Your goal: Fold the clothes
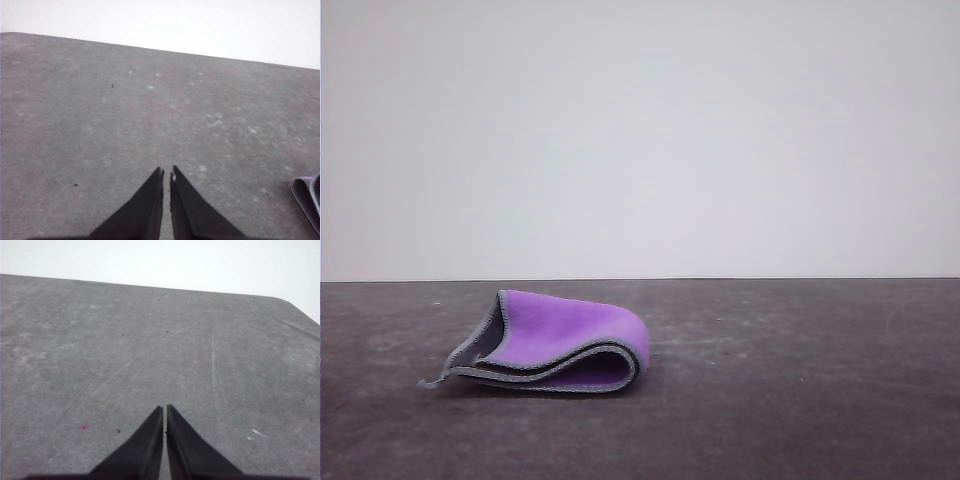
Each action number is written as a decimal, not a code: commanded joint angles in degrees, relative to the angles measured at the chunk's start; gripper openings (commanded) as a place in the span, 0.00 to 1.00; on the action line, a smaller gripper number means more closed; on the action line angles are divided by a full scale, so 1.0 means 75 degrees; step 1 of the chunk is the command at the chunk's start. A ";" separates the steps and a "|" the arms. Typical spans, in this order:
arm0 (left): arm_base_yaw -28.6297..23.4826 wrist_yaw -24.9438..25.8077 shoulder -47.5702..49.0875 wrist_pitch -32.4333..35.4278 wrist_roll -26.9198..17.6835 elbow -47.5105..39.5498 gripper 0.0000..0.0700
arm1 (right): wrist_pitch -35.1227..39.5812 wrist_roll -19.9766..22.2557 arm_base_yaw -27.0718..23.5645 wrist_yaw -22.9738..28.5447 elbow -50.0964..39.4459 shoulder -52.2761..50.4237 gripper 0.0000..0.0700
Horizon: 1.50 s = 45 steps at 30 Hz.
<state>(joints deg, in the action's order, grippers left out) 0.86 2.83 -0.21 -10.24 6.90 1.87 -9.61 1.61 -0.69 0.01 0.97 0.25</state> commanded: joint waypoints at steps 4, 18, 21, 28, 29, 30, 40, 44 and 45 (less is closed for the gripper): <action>-0.0020 -0.0035 -0.0003 -0.0058 -0.0020 -0.0152 0.03 | 0.0083 -0.0108 0.0017 0.0003 -0.0035 -0.0006 0.01; -0.0020 -0.0035 -0.0003 -0.0055 -0.0019 -0.0152 0.03 | 0.0083 -0.0108 0.0017 0.0003 -0.0035 -0.0006 0.01; -0.0020 -0.0035 -0.0003 -0.0057 -0.0020 -0.0152 0.03 | 0.0083 -0.0108 0.0017 0.0003 -0.0035 -0.0006 0.01; -0.0020 -0.0035 -0.0003 -0.0055 -0.0018 -0.0152 0.03 | 0.0083 -0.0108 0.0017 0.0003 -0.0035 -0.0006 0.01; -0.0020 -0.0035 -0.0003 -0.0055 -0.0017 -0.0152 0.03 | 0.0083 -0.0108 0.0017 0.0003 -0.0035 -0.0006 0.01; -0.0020 -0.0035 -0.0003 -0.0057 -0.0019 -0.0152 0.03 | 0.0083 -0.0108 0.0017 0.0003 -0.0035 -0.0006 0.01; -0.0020 -0.0035 -0.0003 -0.0055 -0.0017 -0.0152 0.03 | 0.0083 -0.0108 0.0017 0.0003 -0.0035 -0.0006 0.01; -0.0020 -0.0035 -0.0003 -0.0057 -0.0017 -0.0152 0.03 | 0.0083 -0.0108 0.0017 0.0003 -0.0035 -0.0006 0.01; -0.0020 -0.0035 -0.0003 -0.0056 -0.0019 -0.0152 0.03 | 0.0083 -0.0108 0.0017 0.0003 -0.0035 -0.0006 0.01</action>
<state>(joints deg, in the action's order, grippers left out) 0.86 2.83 -0.21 -10.24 6.90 1.87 -9.62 1.61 -0.69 0.01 0.97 0.25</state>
